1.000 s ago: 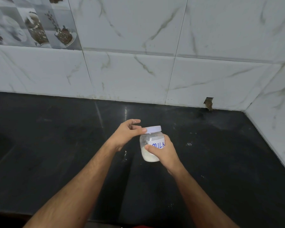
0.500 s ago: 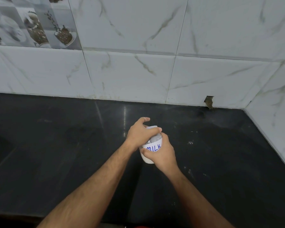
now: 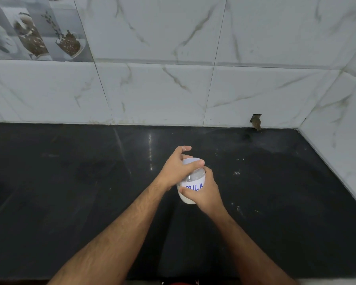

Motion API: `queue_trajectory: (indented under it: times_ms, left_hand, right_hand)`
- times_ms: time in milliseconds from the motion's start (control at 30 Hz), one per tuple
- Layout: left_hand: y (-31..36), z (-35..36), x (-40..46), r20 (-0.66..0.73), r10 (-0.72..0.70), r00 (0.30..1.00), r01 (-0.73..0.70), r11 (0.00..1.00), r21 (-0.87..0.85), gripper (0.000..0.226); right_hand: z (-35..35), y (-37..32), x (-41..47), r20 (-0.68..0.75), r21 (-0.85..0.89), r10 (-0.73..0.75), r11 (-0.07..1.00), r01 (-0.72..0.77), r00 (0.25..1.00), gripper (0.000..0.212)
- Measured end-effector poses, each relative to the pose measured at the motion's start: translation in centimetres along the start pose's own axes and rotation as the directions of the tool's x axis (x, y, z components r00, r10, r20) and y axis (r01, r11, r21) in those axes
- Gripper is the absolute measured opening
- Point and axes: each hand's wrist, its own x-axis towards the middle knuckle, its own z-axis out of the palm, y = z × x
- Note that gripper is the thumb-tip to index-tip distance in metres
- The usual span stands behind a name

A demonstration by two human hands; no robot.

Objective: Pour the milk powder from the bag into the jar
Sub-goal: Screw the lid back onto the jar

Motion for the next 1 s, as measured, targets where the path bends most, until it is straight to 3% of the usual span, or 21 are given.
queue_trajectory:
  times_ms: [100,200,333,533,767,1000]
  left_hand:
    - [-1.0,0.5,0.1,-0.012,-0.063,0.998,0.06,0.982,-0.177,0.049]
    - [-2.7,1.3,-0.4,-0.046,-0.175,0.983,0.158,0.955,-0.249,0.039]
    - [-4.9,2.8,-0.5,0.003,-0.262,0.965,0.256,0.942,-0.218,0.035]
    - [-4.9,3.7,1.7,-0.039,-0.261,0.965,0.244,0.939,-0.242,0.025]
    - [-2.8,4.7,5.0,-0.068,-0.231,0.971,0.207,0.946,-0.251,0.025]
    - [-0.7,5.4,9.2,-0.074,-0.279,0.958,0.266,0.953,-0.147,0.043]
  right_hand:
    - [-0.5,1.5,-0.1,-0.063,0.022,-0.01,1.0,0.011,0.998,0.091]
    - [-1.4,2.8,0.5,-0.106,0.018,0.019,1.0,-0.017,0.994,0.093]
    - [-3.0,4.2,1.9,-0.043,0.094,0.081,0.993,-0.077,0.996,0.08]
    - [-6.8,4.8,4.6,0.186,0.104,0.094,0.988,-0.114,0.978,0.049]
    - [-10.1,3.9,10.5,0.301,0.033,0.047,0.998,-0.06,0.952,0.058]
    - [-11.1,4.1,16.0,0.245,-0.057,0.006,0.998,0.008,0.969,0.062]
